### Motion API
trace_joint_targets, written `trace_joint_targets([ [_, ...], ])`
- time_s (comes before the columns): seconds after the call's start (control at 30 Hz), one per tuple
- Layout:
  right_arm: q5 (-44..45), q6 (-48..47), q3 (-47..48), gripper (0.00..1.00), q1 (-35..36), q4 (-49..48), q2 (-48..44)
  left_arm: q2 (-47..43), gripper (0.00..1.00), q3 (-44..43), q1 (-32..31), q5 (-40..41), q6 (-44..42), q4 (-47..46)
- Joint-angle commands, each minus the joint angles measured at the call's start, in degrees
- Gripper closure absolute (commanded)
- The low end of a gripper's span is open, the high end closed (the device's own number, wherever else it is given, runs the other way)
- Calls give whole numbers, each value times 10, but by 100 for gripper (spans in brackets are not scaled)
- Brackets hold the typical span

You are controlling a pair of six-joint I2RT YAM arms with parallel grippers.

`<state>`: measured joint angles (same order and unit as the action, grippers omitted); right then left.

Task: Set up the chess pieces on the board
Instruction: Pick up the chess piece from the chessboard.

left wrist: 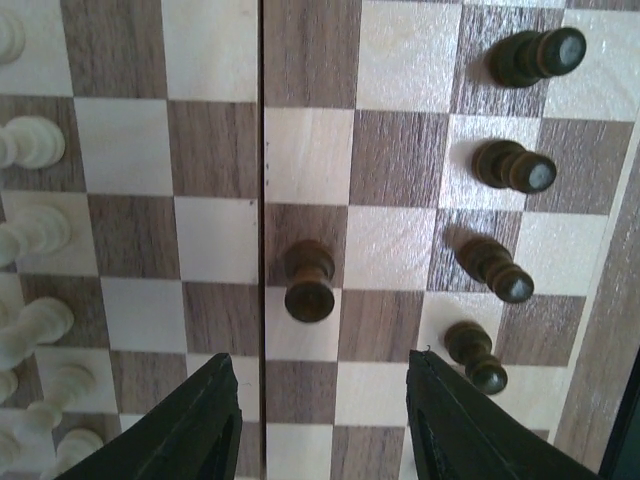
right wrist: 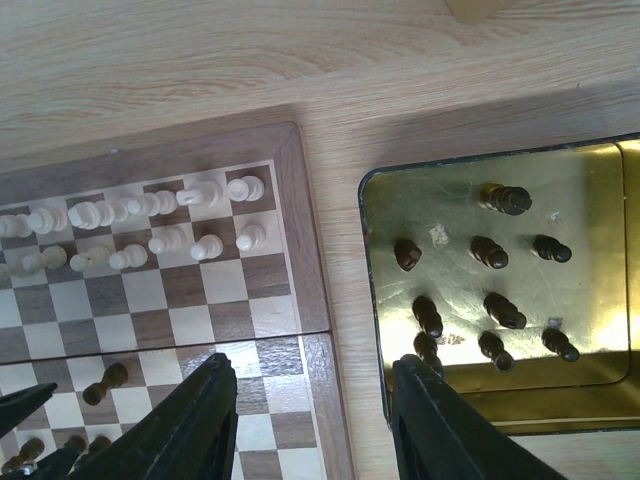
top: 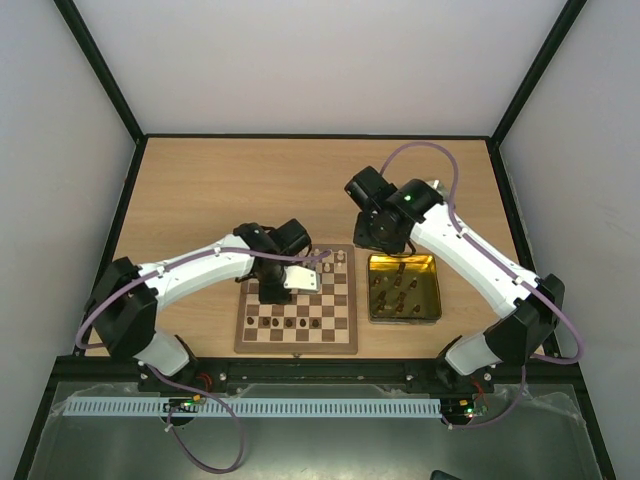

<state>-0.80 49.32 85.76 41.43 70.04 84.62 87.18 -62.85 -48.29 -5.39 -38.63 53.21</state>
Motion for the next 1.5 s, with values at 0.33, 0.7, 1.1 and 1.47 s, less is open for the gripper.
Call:
trace_joint_targets([
  [0.33, 20, -15, -7, 59, -23, 15, -16, 36, 69, -9, -10, -13, -9, -41],
  [0.7, 18, -20, -10, 59, -32, 18, -19, 40, 69, 20, -10, -18, -10, -53],
  [1.1, 18, -19, -16, 59, -32, 19, -24, 44, 79, 26, -11, -15, -14, -64],
  [1.47, 17, -18, -19, 60, -32, 16, -26, 44, 96, 37, -11, -4, -18, -66],
])
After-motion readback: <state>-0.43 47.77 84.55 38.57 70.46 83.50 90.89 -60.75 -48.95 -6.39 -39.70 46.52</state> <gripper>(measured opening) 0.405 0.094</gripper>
